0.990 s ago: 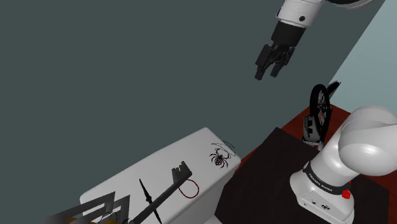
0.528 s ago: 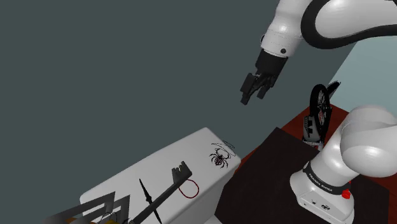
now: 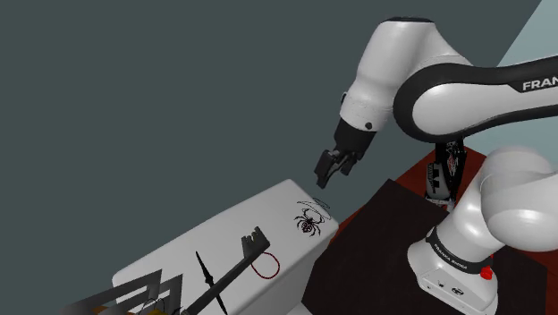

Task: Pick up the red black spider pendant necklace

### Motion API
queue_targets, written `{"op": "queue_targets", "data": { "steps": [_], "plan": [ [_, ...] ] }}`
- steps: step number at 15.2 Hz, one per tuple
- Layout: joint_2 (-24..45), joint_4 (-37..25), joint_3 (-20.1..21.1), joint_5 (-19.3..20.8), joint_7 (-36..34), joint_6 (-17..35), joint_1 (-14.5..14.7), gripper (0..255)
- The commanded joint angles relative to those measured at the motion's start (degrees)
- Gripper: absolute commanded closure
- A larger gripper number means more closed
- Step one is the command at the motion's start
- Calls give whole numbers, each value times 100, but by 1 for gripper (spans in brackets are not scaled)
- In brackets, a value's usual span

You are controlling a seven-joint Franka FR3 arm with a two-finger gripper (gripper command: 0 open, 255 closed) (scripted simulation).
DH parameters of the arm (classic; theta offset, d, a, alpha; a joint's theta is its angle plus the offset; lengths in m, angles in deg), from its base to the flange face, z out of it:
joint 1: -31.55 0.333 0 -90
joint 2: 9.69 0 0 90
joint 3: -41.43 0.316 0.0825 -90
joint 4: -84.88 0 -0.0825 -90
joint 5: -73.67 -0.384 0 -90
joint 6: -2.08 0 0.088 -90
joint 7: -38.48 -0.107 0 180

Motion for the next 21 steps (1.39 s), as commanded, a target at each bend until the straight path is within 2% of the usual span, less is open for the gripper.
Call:
{"op": "queue_targets", "data": {
  "steps": [1, 4, 11, 13, 14, 21],
  "plan": [
    [262, 91, 292, -173, -177, 408, 148, 0],
    [657, 152, 620, -334, -357, 908, 277, 0],
    [1193, 445, 784, -511, -267, 1731, 311, 0],
    [1192, 445, 784, -511, -267, 1730, 311, 0],
    [1211, 439, 786, -508, -266, 1743, 306, 255],
    [1254, 406, 786, -491, -261, 1756, 284, 255]
  ]
}}
